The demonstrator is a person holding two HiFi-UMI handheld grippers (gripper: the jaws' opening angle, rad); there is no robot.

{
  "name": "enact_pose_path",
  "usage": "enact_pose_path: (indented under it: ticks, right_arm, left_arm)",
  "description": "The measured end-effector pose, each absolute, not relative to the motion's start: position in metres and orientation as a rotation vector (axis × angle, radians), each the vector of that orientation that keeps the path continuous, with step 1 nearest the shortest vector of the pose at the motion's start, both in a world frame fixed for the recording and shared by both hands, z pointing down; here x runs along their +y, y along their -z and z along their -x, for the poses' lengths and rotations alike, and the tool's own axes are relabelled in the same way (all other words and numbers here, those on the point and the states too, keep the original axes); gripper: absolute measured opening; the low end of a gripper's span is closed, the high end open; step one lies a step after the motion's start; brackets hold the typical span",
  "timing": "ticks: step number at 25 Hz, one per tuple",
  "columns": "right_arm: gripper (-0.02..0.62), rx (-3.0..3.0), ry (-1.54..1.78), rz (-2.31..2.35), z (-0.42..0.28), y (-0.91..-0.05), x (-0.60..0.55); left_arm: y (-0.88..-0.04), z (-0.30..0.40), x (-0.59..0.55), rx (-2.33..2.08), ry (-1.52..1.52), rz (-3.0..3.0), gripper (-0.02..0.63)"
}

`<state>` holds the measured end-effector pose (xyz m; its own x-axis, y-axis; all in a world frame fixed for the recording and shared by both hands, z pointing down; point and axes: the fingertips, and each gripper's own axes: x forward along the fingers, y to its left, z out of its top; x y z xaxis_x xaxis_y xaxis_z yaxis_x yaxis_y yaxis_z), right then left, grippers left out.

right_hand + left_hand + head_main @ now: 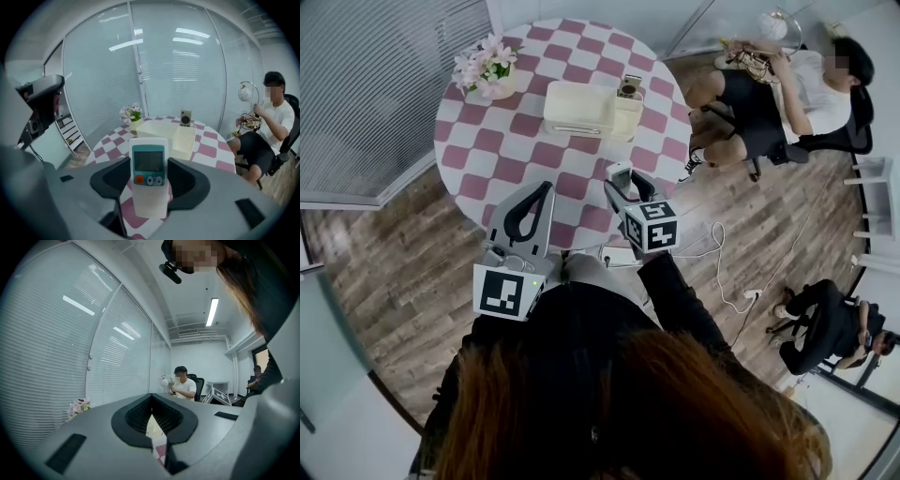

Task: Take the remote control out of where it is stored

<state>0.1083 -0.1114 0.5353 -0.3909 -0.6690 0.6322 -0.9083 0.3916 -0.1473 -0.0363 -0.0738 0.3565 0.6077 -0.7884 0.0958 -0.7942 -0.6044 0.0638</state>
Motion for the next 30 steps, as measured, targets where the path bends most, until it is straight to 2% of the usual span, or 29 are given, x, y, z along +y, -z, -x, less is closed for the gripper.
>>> enact_pose_path:
  ticks: [13, 30]
  right_arm:
    - [0.256, -1.899, -0.928, -0.981, -0.103, -0.631, -0.091]
    - [0.257, -1.777, -1.040, -0.959, -0.094, -0.681, -0.105]
  left_arm:
    - [-0.363, 0.046, -0.078, -1.383, -0.104, -2.695, 0.009]
    - [-0.367, 0.056, -0.083, -1.435, -0.127, -2.659, 0.009]
